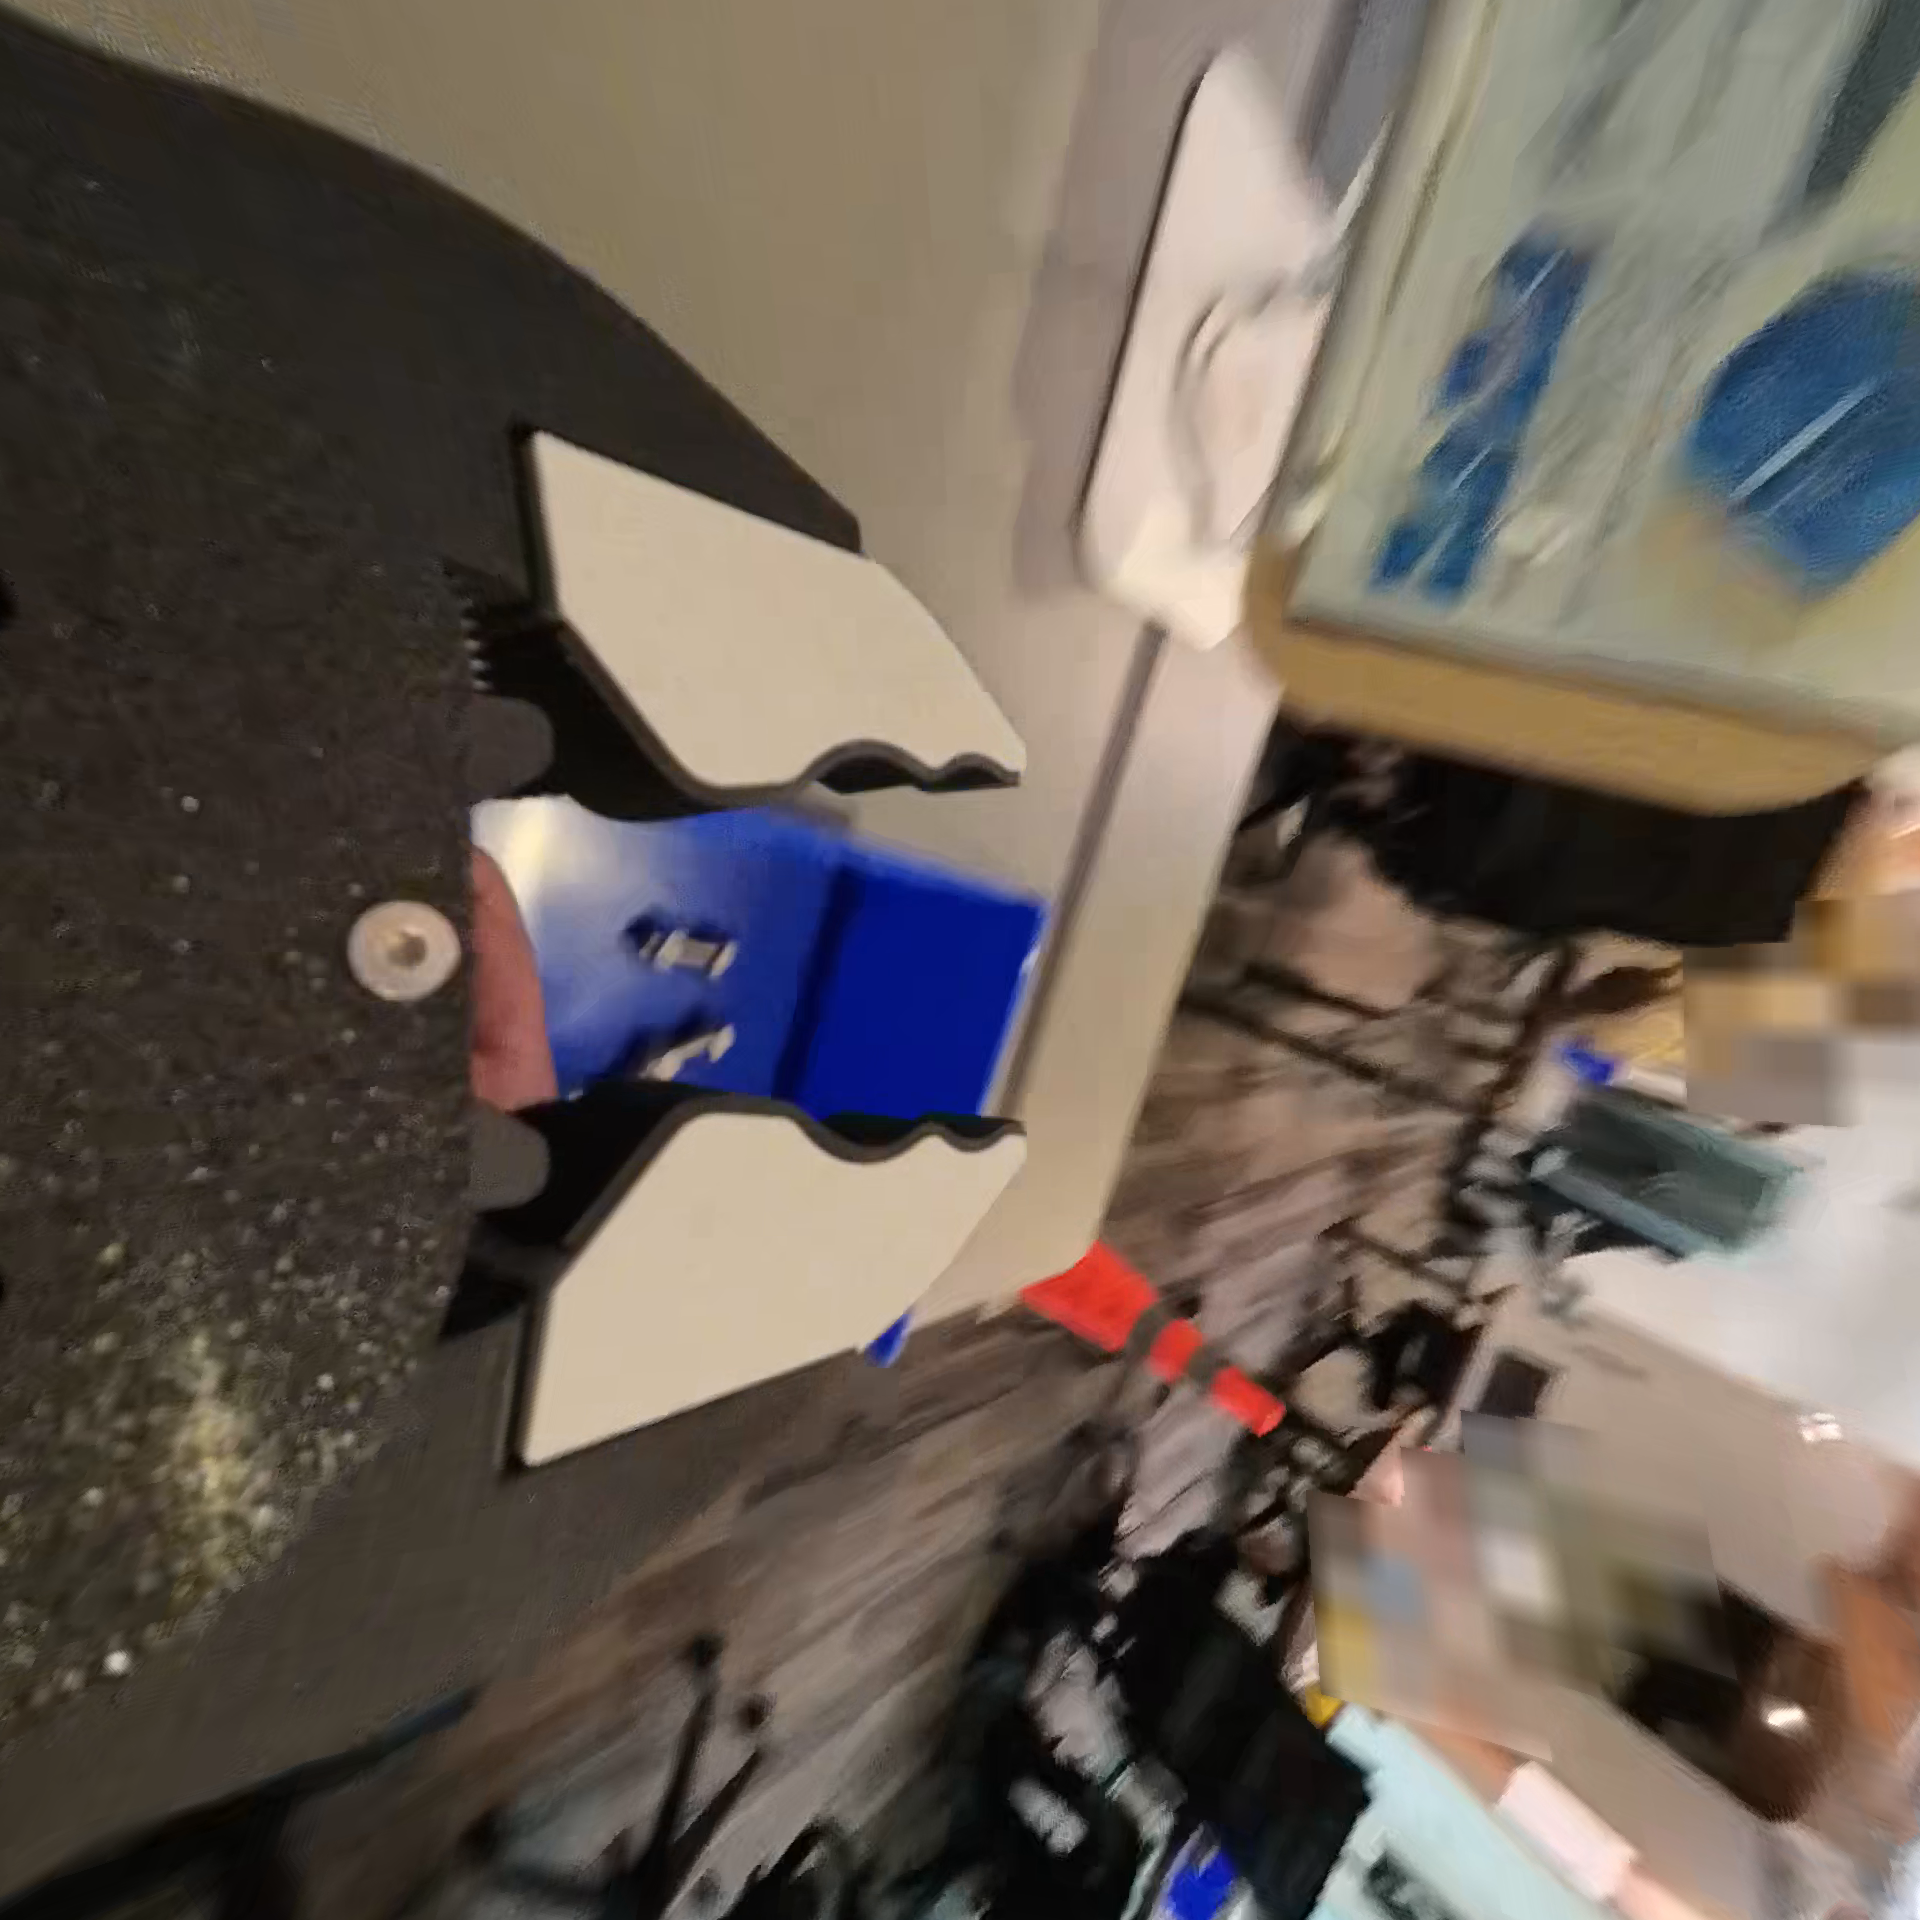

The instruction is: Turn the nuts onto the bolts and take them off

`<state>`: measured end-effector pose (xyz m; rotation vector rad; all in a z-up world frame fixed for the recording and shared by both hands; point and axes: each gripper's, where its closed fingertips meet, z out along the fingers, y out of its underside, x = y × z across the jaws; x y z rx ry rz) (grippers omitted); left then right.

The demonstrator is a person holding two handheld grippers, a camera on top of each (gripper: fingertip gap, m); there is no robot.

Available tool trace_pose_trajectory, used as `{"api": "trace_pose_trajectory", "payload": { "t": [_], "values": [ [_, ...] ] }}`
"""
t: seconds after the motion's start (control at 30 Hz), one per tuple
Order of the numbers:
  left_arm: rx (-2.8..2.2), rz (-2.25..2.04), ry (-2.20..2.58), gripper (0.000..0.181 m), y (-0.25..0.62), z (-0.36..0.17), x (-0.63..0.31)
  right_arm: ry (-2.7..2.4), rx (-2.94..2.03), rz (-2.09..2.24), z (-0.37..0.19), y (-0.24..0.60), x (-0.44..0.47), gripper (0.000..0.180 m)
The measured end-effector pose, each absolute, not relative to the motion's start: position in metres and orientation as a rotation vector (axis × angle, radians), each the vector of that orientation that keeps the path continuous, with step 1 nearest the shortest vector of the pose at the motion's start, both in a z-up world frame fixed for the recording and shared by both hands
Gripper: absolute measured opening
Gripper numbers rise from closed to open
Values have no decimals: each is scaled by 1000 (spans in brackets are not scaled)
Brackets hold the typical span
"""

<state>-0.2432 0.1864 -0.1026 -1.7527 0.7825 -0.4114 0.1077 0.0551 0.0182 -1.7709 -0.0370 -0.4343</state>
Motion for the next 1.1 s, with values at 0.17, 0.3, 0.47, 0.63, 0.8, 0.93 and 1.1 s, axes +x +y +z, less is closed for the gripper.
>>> {"api": "trace_pose_trajectory", "payload": {
  "t": [0.17,0.3,0.47,0.63,0.8,0.93,1.1],
  "values": [
    [-1753,-410,779,58,187,-102,-244,-169,-1594,-134,28,79,-22,58],
    [-1754,-423,773,58,186,-100,-244,-230,-1624,23,-25,107,-86,58],
    [-1746,-422,780,59,184,-99,-243,-301,-1699,-39,-77,119,-99,54],
    [-1751,-428,785,59,184,-101,-242,-286,-1753,-26,-90,120,-90,55],
    [-1754,-421,800,59,183,-103,-240,-296,-1766,-52,-94,121,-88,54],
    [-1758,-425,803,59,182,-104,-239,-325,-1762,-88,-96,120,-89,50],
    [-1763,-430,813,59,181,-107,-237,-331,-1756,-95,-95,119,-90,47]
  ]
}}
